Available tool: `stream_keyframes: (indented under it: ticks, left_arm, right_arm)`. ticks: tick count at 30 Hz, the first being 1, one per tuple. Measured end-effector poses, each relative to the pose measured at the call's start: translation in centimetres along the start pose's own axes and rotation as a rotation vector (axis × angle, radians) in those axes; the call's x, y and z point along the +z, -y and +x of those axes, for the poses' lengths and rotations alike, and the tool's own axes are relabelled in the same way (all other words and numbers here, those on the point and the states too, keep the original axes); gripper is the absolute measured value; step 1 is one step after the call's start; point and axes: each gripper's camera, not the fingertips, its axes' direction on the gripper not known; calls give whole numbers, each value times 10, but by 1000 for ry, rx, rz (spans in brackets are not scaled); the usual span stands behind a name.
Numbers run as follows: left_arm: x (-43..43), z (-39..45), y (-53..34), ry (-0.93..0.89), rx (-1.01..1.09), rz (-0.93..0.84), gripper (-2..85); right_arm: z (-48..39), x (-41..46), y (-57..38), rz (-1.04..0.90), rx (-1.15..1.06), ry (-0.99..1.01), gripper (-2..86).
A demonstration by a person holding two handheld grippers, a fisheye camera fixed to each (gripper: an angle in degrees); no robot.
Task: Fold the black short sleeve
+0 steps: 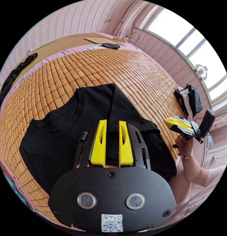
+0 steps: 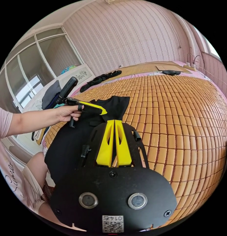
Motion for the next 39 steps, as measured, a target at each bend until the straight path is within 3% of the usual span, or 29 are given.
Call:
stream_keyframes:
  ticks: [5,13,17,20,24,29,32,39]
  left_arm:
    - [2,14,0,70,90,-2,41]
    - [-4,-2,-1,24,15,1,3]
    - [-15,-13,-1,1,-24,7,14]
    - [-41,-13,11,81,7,83,36]
    - [-48,-17,43,14,-20,135,54]
    - [-20,-4,79,-35,7,48,70]
    - [0,2,85,98,43,-18,61]
    - [-16,-17,59,77,1,96,60]
  right_arm:
    - [-14,45,13,-273,-8,-129,-2]
    - [-12,47,17,-288,-18,-81,-3]
    - [-13,48,19,-287,-18,-73,-3]
    - [-18,51,21,-293,-45,-92,-3]
    - [-21,55,24,-287,-67,-102,-3]
    - [-16,56,27,-284,-50,-59,-2]
    - [-16,56,28,-294,-65,-38,-2]
    - [-16,58,30,-313,-104,-55,-1]
